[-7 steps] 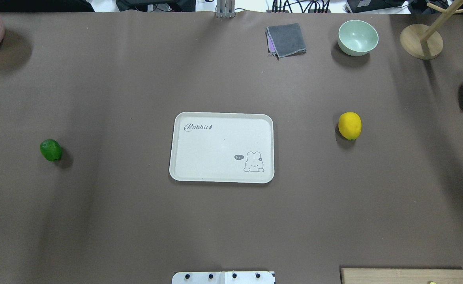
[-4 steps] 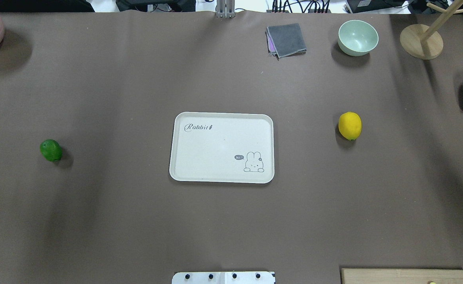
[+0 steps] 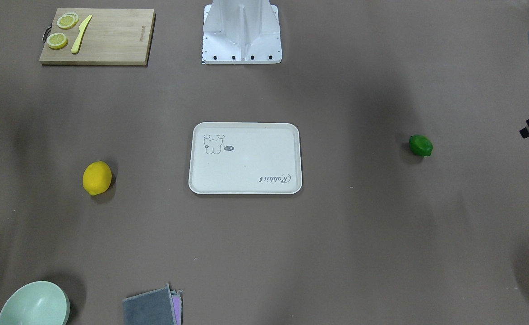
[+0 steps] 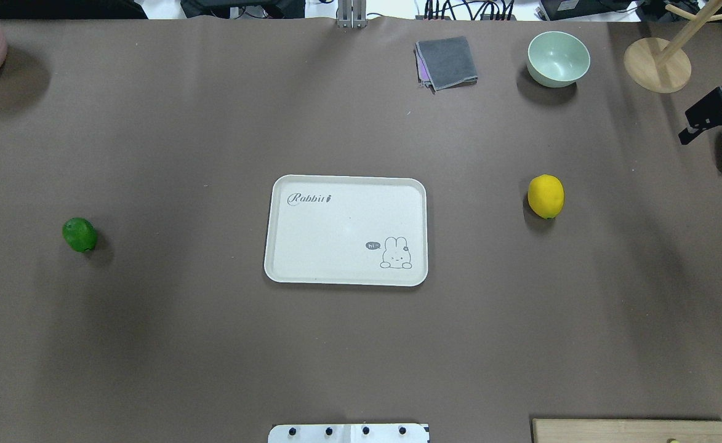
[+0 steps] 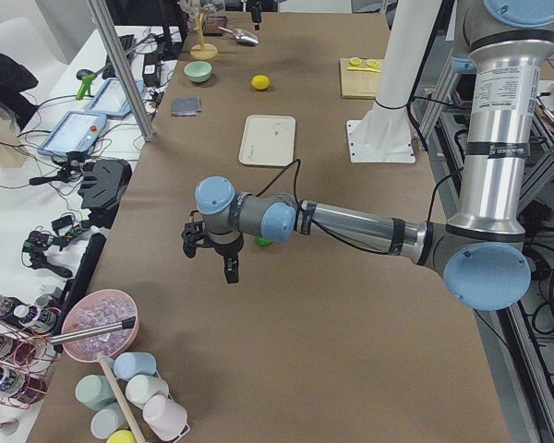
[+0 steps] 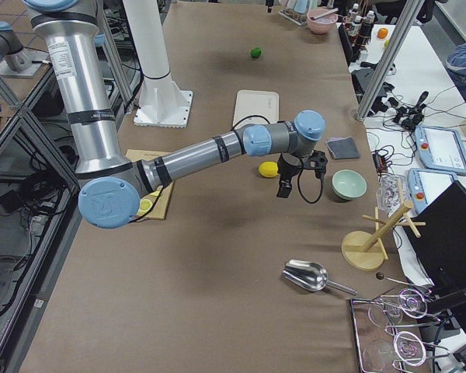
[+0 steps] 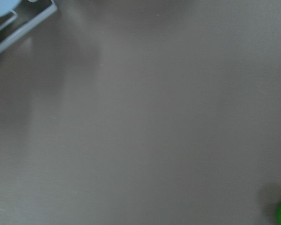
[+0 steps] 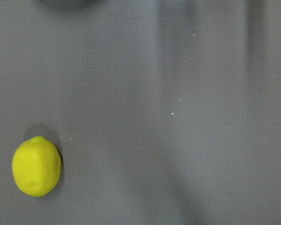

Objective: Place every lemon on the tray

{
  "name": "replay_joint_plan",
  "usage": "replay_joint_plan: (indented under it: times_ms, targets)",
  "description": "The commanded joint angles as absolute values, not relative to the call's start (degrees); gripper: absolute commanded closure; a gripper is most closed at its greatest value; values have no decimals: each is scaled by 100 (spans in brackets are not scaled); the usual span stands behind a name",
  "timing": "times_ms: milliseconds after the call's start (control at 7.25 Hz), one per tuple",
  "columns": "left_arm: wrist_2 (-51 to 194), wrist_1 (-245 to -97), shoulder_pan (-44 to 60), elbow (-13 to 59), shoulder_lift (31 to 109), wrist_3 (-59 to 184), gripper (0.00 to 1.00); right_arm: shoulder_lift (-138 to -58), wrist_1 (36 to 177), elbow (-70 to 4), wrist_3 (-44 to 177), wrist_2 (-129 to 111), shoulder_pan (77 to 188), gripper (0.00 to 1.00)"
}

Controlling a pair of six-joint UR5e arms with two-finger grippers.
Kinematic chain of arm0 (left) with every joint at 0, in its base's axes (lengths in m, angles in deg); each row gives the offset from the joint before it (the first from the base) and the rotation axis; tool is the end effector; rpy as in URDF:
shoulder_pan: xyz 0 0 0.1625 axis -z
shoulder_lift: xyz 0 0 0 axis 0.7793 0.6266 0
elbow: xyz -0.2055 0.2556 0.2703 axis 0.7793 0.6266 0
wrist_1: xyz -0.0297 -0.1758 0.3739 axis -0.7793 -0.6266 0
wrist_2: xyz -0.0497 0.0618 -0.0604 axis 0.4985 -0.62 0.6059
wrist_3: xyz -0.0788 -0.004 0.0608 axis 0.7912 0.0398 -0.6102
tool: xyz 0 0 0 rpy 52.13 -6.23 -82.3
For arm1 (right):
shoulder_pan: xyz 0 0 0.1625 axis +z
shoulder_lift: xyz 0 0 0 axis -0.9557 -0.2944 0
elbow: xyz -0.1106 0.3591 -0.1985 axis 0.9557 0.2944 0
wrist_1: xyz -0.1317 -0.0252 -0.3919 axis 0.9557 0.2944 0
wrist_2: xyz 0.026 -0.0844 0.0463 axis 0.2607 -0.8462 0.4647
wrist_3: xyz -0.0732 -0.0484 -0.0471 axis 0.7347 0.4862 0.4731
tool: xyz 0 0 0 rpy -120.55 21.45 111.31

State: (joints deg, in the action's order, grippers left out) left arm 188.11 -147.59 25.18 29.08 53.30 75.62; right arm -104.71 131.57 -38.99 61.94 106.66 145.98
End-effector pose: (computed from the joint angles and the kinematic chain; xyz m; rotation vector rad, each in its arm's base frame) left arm 0.0646 -0.5182 0.5623 -0.0993 0.8547 -0.1367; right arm -0.1100 -0.5620 0.4750 -0.1136 -0.8612 -0.0146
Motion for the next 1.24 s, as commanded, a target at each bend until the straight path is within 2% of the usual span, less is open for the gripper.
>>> replay_joint_plan:
  times_ms: [0, 552, 828, 1103]
  targets:
    - [19080, -14899, 1774, 2896, 5427, 8049, 2, -10195, 13119, -3853, 5906, 10649, 14110, 2]
    - [19028, -15603, 639, 2809, 5840, 9516, 2, -9501, 12856, -3161, 5791, 10570, 13529, 2]
    - [19045, -16135, 567, 2179, 5850, 9517, 2, -9325, 12846, -2878, 5633, 10596, 13134, 4]
    - [19063, -16271, 540, 1948, 5858, 9508, 2, -9254, 12846, -2650, 5632, 10613, 12923, 4]
